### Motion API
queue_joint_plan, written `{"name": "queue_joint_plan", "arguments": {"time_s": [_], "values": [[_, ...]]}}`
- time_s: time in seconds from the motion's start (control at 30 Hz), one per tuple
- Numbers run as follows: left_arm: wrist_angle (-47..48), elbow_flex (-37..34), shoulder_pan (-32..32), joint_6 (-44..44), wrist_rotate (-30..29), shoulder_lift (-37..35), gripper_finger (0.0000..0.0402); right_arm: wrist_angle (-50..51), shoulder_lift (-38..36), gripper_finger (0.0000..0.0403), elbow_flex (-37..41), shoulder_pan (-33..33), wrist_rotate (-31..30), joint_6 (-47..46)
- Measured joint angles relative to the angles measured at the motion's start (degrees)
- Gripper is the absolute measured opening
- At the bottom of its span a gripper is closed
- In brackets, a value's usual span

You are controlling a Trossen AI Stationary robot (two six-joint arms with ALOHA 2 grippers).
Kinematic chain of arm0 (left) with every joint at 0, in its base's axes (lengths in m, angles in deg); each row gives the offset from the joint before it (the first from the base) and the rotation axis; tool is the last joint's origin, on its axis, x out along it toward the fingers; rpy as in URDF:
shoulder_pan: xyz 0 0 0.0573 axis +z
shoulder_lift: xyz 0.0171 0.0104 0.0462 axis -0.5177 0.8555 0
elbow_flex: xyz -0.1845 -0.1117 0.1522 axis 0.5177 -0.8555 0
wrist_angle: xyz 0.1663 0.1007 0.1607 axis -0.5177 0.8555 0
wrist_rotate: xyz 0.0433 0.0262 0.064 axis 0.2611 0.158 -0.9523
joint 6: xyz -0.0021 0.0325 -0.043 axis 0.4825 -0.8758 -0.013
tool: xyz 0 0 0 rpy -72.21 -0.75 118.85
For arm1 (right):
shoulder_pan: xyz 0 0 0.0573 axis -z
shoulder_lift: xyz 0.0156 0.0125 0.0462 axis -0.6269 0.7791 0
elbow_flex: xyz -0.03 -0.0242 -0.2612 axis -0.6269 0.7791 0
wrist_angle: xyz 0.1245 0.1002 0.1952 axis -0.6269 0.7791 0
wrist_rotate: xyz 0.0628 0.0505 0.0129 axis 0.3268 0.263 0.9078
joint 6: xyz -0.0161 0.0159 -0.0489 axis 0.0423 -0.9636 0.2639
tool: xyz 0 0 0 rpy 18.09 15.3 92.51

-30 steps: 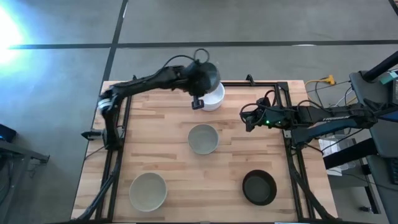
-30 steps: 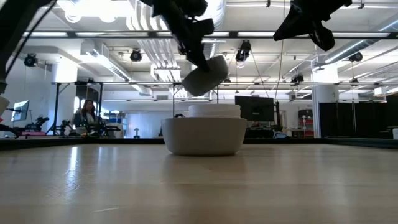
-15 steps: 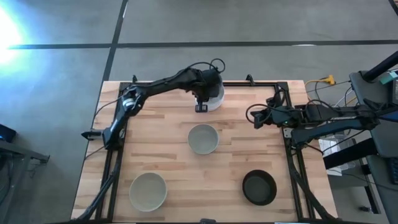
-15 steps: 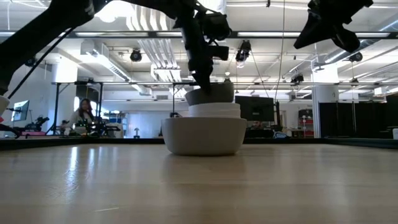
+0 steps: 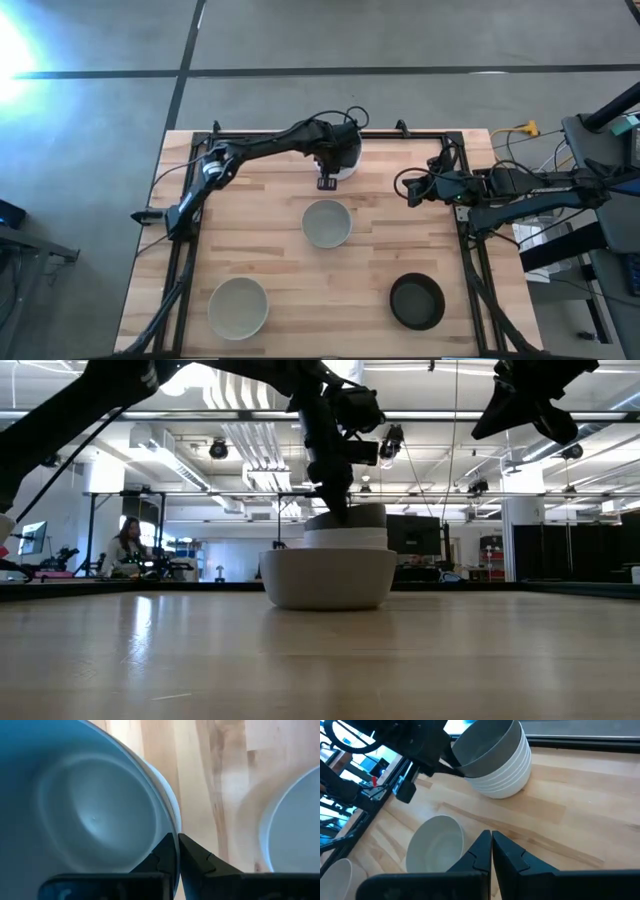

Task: Nest bowls inside each other
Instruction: Stack the dark gray bowl on the stacked white bowl

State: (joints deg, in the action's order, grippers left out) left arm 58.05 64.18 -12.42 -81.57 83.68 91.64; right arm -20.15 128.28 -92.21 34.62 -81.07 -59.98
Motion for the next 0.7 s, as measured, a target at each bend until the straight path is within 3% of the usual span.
{"name": "queue_joint_plan", "arguments": {"time_s": [0.17,0.5,0.7], "values": [[-0.35,0.00,-0.41,-0.24,-0.58,0.02,0.0022,-0.14,-0.09,0.0009,0.00,-0.02,0.02,-0.19],[1.85,2.70,-0.39,4.36,-0.79,-1.88,0.0166,-1.93,-0.09,0.0009,0.00,0.00,0.07,0.40],[1.03,3.30,-0.41,9.30,0.00,-5.23,0.0206,-4.80,0.24,0.0009,0.00,0.00,0.02,3.14]]}}
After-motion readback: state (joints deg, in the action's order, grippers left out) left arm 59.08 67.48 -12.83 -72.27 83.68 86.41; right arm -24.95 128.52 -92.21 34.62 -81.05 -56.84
